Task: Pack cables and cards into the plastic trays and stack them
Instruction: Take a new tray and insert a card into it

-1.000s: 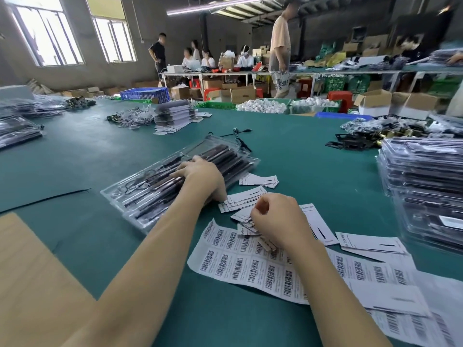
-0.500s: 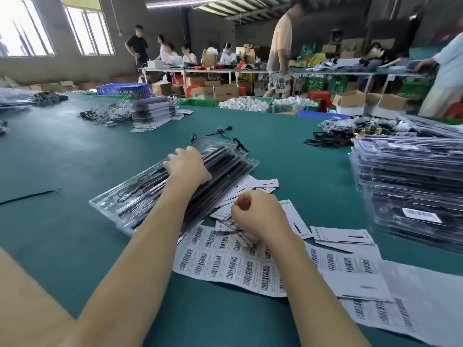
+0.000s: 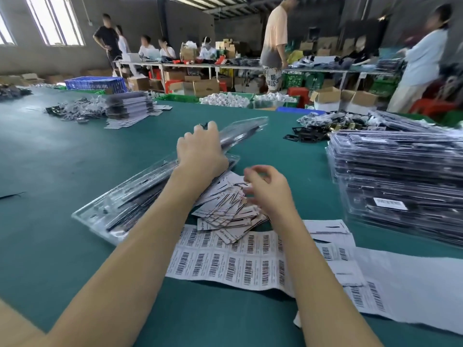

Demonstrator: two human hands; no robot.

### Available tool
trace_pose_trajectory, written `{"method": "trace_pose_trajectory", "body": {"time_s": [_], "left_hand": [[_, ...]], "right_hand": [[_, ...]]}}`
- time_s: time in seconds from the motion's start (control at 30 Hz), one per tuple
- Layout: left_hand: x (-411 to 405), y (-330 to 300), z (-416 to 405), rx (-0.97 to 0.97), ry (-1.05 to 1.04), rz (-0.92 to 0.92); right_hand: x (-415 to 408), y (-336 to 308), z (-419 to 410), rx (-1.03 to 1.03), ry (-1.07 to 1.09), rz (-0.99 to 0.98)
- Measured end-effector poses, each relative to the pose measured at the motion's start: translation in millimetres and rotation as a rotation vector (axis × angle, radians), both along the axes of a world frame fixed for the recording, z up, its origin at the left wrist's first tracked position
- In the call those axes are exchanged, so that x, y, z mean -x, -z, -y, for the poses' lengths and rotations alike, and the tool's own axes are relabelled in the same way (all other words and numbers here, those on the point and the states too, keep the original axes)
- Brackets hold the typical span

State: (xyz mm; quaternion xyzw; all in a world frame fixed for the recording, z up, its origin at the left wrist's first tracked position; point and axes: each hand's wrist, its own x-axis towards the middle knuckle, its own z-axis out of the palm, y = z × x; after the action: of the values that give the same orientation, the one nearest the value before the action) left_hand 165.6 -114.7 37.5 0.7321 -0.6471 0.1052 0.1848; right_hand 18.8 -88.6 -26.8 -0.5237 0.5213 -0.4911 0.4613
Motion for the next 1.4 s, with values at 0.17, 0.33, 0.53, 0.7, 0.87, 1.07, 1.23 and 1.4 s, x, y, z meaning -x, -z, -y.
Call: {"method": "trace_pose_trajectory", "body": {"time_s": [0.17,0.33,0.53,0.7,0.87,1.07,1.23,1.4], "left_hand": [[58.5,18.2,-20.2,0.02,0.205,0.11],[88.8,28.6,-33.7,0.07,0.348,0.188],[94.3,42.5,-31.2,0.124,0.403,0.19],[97.4,57.6,-28.1,0.133,0.53,0.248],[84.7,48.6,-22.7,0.222,0.673,0.251],[82.5,43.8,-24.7,0.28,0.952,0.255],[79.6,52.7,-17.5,0.163,1.039,0.201],[72.3,60.3,-8.9,0.026,0.89,0.14]], "right_hand": [[53.1,-23.7,3.6,-0.169,0.056,0.557],[96.2,-32.6,0.1,-0.172,0.215,0.609],[130.7,-33.6,-15.6,-0.096,0.248,0.555],[147.3,-23.3,-31.3,-0.167,0.217,0.609],[176.6,-15.0,-35.0,-0.248,0.088,0.769],[192.9,-10.6,-35.8,-0.171,-0.183,0.982],[210.8,-17.7,-43.3,-0.18,-0.05,0.619],[205.6,-14.3,-39.2,-0.233,0.213,0.39]]}}
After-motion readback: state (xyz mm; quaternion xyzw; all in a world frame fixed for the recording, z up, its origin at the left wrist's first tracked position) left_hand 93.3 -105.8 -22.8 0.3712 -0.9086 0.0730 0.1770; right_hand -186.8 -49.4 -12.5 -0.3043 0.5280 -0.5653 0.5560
